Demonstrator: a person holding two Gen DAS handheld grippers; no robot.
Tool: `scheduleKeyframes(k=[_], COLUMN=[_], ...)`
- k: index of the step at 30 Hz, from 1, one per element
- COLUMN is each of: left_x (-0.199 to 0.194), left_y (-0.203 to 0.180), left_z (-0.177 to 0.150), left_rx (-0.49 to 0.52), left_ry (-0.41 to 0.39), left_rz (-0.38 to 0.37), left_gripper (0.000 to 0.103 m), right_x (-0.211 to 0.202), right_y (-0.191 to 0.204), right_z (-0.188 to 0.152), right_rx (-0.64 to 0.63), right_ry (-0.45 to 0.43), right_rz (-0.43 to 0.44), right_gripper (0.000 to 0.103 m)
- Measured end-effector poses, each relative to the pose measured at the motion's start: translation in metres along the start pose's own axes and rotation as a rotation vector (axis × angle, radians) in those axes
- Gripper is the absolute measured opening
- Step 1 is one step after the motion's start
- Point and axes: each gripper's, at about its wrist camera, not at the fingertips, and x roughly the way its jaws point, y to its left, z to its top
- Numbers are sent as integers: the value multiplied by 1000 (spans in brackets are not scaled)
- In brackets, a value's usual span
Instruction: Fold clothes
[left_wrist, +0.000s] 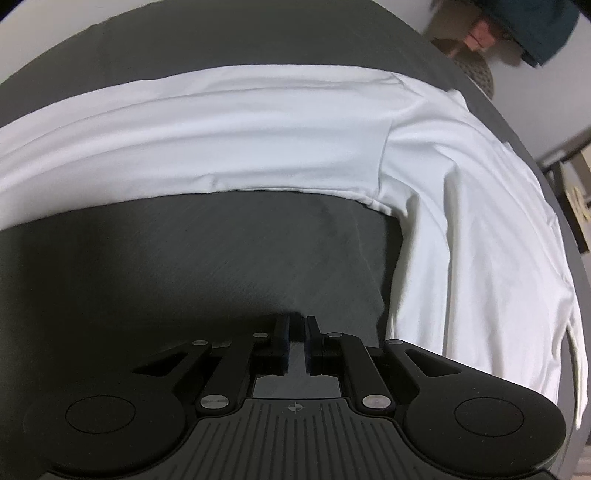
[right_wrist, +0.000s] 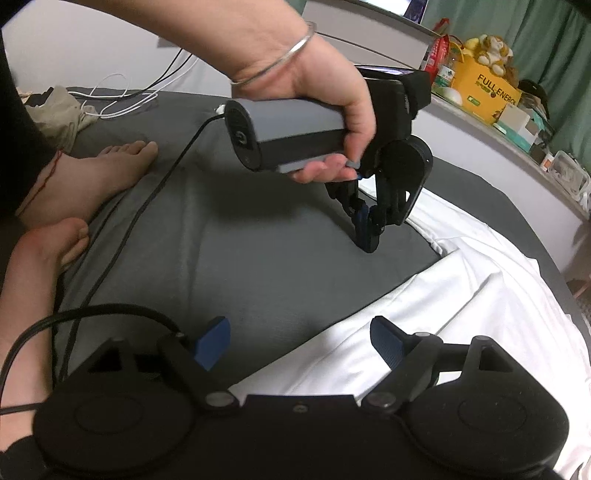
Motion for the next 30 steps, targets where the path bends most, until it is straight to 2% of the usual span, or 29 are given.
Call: scheduleKeyframes(k=[3, 6, 7, 11, 14, 16, 17, 18, 19, 23, 26, 30], left_x=[1, 1, 1, -4, -5, -3, -3, 0, 3, 5, -1, -16], left_y=[-8, -29, -33, -35, -41, -46, -47, -44, -42, -36, -28, -1], left_z=[0, -7, -9, -16, -21, -22, -23, -24, -25, -39, -34, -19], left_rx=[28, 188, 208, 226, 281, 319, 333, 315, 298, 302, 225, -21], left_ry=[5, -6, -12, -38, -45, -54, -57, -31, -5, -72, -102, -161], left_rz=[41, 112, 125, 142, 168, 189, 200, 193, 187, 166, 90, -213], left_gripper=[8, 8, 8, 8, 8, 18, 45, 92, 101, 102, 102, 102], right_x=[-1, -2, -2, -3, -2, -2, -2, -2, -2, -3, -4, -6], right_y=[0, -1, -1, -1, 0, 0, 0, 1, 1, 2, 2, 6], right_z=[0, 0, 0, -2, -2, -2, -2, -2, -2, -2, -3, -2], right_rx=[0, 4, 5, 4, 2, -1, -3, -4, -4, -9, -7, -28], right_ry=[-3, -5, -4, 0, 2, 5, 5, 6, 7, 7, 5, 0], right_rz=[-1, -1, -1, 1, 4, 5, 6, 7, 9, 7, 7, 1], right_gripper=[83, 83, 83, 83, 83, 83, 83, 83, 83, 83, 83, 83])
